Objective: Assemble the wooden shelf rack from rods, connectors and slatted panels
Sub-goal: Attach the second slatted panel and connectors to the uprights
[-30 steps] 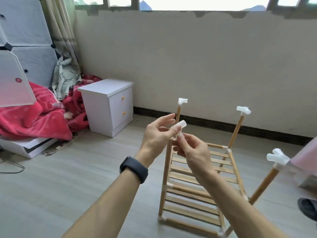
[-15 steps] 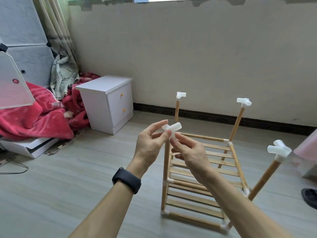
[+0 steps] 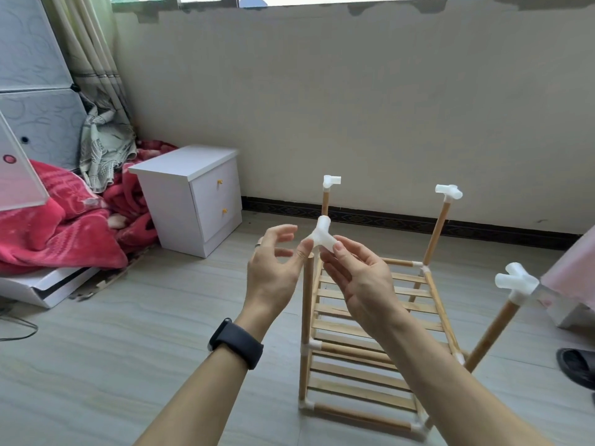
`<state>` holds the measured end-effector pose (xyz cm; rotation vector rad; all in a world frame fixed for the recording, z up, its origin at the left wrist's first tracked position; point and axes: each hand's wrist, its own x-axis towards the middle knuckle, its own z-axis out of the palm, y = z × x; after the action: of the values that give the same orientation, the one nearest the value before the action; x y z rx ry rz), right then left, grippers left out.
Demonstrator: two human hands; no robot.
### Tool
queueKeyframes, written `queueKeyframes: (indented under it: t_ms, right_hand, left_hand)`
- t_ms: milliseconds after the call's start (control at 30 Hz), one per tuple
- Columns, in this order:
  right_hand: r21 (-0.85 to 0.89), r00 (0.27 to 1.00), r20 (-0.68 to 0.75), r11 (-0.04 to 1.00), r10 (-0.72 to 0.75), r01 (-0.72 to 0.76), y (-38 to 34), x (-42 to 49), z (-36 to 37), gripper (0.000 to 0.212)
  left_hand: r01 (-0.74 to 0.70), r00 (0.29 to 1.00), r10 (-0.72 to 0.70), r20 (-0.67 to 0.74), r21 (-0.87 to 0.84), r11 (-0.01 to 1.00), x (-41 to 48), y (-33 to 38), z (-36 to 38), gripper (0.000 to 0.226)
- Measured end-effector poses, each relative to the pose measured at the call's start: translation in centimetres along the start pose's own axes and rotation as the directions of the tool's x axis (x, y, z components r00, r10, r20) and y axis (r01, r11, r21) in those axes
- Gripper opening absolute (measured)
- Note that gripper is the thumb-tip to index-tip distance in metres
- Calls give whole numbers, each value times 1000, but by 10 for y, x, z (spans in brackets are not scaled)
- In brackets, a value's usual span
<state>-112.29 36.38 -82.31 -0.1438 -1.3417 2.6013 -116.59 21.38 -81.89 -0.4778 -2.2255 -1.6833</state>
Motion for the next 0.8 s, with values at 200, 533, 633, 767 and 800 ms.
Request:
queueKeyframes:
  t_ms: [200, 533, 633, 767, 800]
  right_hand:
    - [-234, 991, 54, 963, -126, 136, 16, 0, 10, 34]
    - [-422, 984, -16, 894, -175, 152, 11, 10, 10, 34]
    - [-469, 980, 37, 863, -195, 190, 8, 10, 8, 30]
    - [-498, 971, 34, 839, -236, 221, 8, 9, 8, 19]
    - [-503, 970, 15, 837, -244, 218, 8, 10, 6, 18]
  left_hand:
    - [105, 992, -86, 87, -249, 963, 3, -1, -4, 31]
    - [53, 993, -27, 113, -227, 972, 13, -8, 5, 29]
    - [32, 995, -10, 102, -213, 976, 13, -15, 5, 30]
    - [6, 990, 21, 137, -196, 981, 8, -17, 7, 32]
    - [4, 990, 24, 137, -197, 980, 8, -17, 9, 32]
